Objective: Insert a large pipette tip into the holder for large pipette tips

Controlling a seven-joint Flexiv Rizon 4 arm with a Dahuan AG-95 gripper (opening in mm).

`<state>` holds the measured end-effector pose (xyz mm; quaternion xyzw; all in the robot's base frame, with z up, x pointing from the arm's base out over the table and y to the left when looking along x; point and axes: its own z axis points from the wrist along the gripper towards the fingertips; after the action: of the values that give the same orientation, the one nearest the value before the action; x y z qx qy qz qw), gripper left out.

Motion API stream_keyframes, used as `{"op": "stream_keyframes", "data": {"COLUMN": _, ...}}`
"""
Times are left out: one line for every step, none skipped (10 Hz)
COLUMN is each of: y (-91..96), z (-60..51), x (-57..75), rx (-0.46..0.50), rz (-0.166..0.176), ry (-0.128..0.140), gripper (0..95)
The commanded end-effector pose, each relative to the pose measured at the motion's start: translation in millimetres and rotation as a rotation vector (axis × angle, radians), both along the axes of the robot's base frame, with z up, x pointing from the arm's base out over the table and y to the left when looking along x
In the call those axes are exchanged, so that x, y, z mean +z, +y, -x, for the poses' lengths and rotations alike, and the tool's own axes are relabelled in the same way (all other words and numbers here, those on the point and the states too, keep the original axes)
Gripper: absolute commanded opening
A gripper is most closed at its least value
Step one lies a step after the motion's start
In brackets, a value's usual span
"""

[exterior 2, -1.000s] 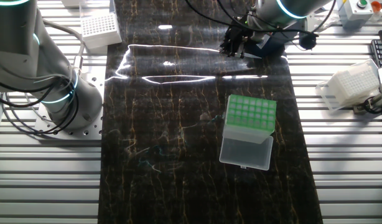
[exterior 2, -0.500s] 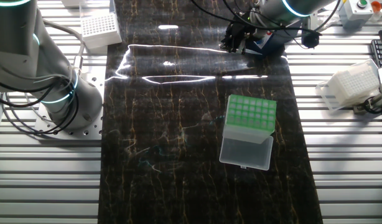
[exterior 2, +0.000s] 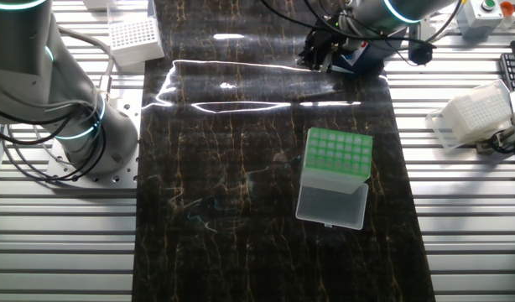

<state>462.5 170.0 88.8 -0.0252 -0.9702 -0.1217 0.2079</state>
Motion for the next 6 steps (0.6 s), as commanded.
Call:
{"op": "stream_keyframes", "data": {"y": 0.2, "z": 0.1, "x": 0.5, "rx": -0.002, "rz": 0.000, "ry": 0.007, "gripper": 0.0}}
{"op": "stream_keyframes", "data": {"y": 2.3, "z": -1.6, "x": 2.1, "rx": 0.003, "rz": -0.001, "ry": 0.012, "gripper": 0.0}}
{"op": "stream_keyframes", "data": {"y": 5.0, "z": -3.6, "x": 4.0, "rx": 0.004, "rz": -0.002, "ry": 0.017, "gripper": 0.0}}
{"op": "stream_keyframes", "data": {"y": 7.6, "z": -5.5, "x": 5.8, "rx": 0.012, "rz": 0.001, "ry": 0.026, "gripper": 0.0}}
{"op": "stream_keyframes", "data": {"y": 10.1, "z": -7.3, "x": 7.6, "rx": 0.033, "rz": -0.001, "ry": 0.034, "gripper": 0.0}}
{"op": "stream_keyframes", "data": {"y": 11.7, "z": -8.3, "x": 8.7, "rx": 0.051, "rz": -0.003, "ry": 0.037, "gripper": 0.0}}
